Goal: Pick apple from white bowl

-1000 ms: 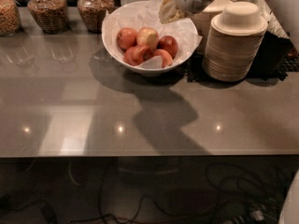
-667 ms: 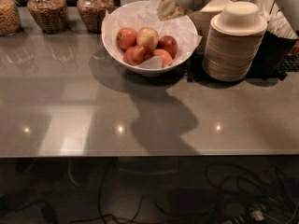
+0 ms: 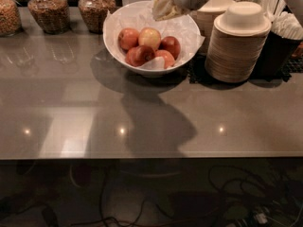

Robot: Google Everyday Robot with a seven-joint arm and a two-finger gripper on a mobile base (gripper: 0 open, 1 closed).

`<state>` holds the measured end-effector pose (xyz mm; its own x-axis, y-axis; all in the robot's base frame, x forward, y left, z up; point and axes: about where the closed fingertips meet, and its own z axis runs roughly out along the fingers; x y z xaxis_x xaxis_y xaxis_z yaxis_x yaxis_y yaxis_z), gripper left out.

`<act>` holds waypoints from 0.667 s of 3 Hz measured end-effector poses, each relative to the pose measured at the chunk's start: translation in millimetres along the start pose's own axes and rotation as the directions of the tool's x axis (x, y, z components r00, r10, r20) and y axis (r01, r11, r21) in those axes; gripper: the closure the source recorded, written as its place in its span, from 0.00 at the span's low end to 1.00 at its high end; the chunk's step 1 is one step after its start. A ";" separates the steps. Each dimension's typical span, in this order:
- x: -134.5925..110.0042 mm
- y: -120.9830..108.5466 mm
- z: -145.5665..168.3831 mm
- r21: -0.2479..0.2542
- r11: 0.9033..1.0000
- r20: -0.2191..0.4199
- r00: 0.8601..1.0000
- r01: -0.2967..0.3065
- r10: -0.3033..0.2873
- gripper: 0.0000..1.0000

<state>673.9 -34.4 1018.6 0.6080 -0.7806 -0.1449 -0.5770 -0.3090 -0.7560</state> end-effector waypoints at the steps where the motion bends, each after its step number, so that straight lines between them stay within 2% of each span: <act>1: -1.6 -0.3 0.6 0.001 1.000 0.004 1.000 -0.001 0.001 0.11; 2: -2.8 -4.0 6.2 0.005 1.000 0.011 1.000 -0.002 0.002 0.00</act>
Offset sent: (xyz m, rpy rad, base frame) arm 0.0118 0.0125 0.0022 0.0280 -0.0050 0.0071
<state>677.9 -27.6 1018.0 0.6130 -0.7751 -0.1533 -0.5755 -0.3051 -0.7587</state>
